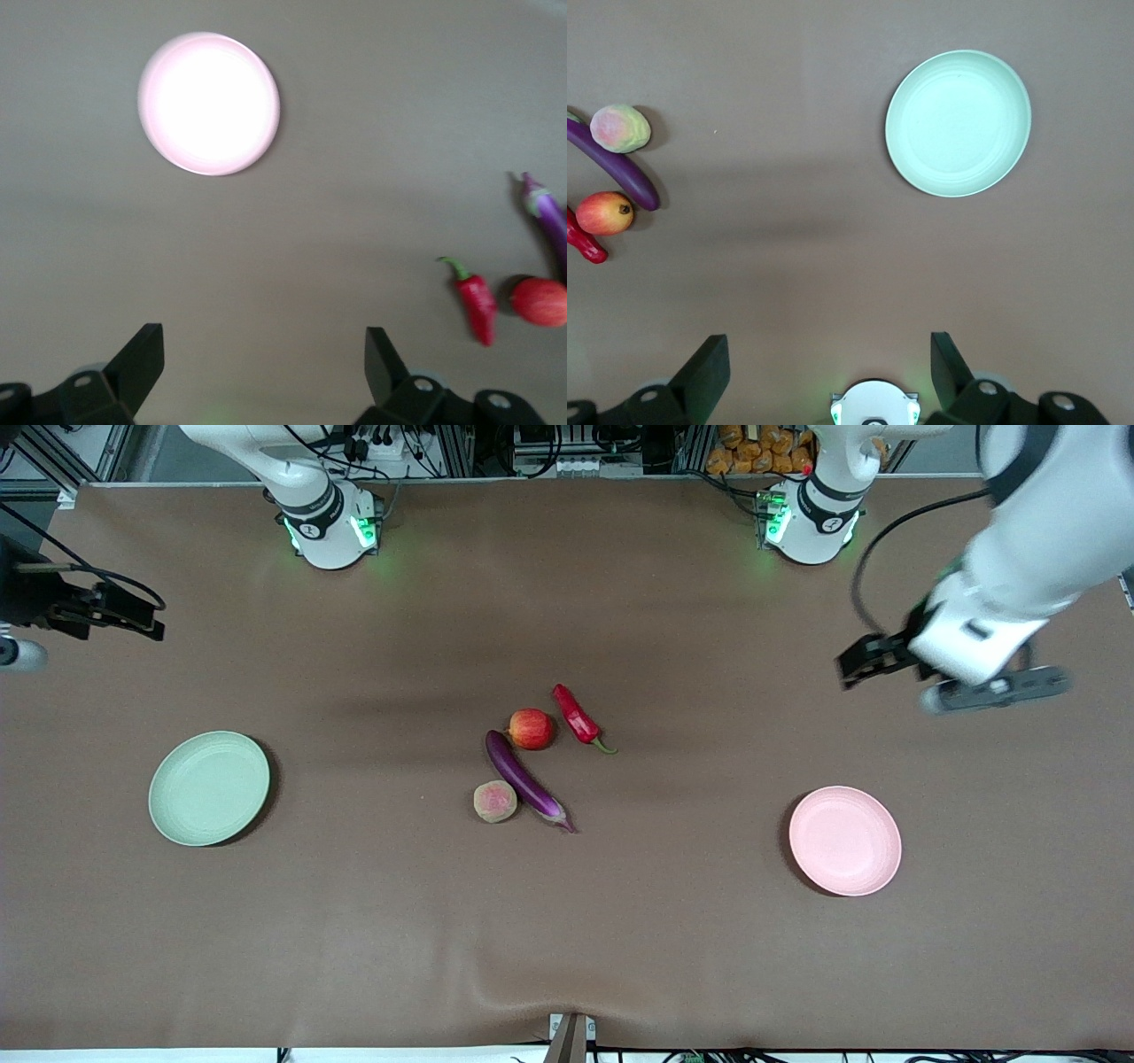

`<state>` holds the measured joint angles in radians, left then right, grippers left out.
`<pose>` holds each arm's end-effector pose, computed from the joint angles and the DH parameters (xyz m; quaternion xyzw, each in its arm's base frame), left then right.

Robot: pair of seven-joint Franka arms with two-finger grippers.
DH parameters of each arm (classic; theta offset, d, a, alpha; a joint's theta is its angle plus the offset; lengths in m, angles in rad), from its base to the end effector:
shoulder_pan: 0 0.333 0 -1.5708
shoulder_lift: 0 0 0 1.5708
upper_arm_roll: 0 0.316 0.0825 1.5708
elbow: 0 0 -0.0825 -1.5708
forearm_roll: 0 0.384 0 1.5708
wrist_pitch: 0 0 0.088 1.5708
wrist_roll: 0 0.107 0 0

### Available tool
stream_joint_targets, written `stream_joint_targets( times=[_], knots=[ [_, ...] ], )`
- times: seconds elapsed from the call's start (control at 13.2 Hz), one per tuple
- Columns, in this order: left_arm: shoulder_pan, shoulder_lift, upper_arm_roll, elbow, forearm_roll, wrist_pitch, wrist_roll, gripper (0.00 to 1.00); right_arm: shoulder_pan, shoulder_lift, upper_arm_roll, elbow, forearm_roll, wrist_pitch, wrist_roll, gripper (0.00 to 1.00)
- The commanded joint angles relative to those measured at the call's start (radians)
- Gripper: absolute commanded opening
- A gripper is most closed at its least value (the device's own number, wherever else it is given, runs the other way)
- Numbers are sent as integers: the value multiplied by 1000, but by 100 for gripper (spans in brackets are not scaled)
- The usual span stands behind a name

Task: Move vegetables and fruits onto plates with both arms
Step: 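Reach the left gripper to the red pepper while the right gripper reaches the peach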

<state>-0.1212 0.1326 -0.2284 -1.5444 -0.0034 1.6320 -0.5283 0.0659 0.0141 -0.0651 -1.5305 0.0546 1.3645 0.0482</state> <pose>0.5630 -0.1969 0.5677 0.9956 0.0900 -0.0259 0.0063 0.5360 0.0074 0.6195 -0.9954 0.0205 0.0905 0.0244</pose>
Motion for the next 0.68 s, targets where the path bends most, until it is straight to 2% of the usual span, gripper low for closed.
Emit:
stream_joint_targets(
  times=[0.0, 0.3, 0.53, 0.61],
  knots=[
    [-124, 118, -20, 15, 25, 93, -267, 100, 25, 26, -2, -7, 45, 5, 47, 100],
    [-288, 301, -20, 15, 109, 282, -689, 100, 28, 87, -2, -5, 151, 22, 148, 100],
    [-368, 428, -22, 6, 114, 411, -859, 100, 51, 144, -2, -5, 211, 48, 231, 100],
    [-389, 442, -20, -15, 114, 442, -898, 100, 52, 173, -2, -5, 230, 48, 255, 100]
  ],
)
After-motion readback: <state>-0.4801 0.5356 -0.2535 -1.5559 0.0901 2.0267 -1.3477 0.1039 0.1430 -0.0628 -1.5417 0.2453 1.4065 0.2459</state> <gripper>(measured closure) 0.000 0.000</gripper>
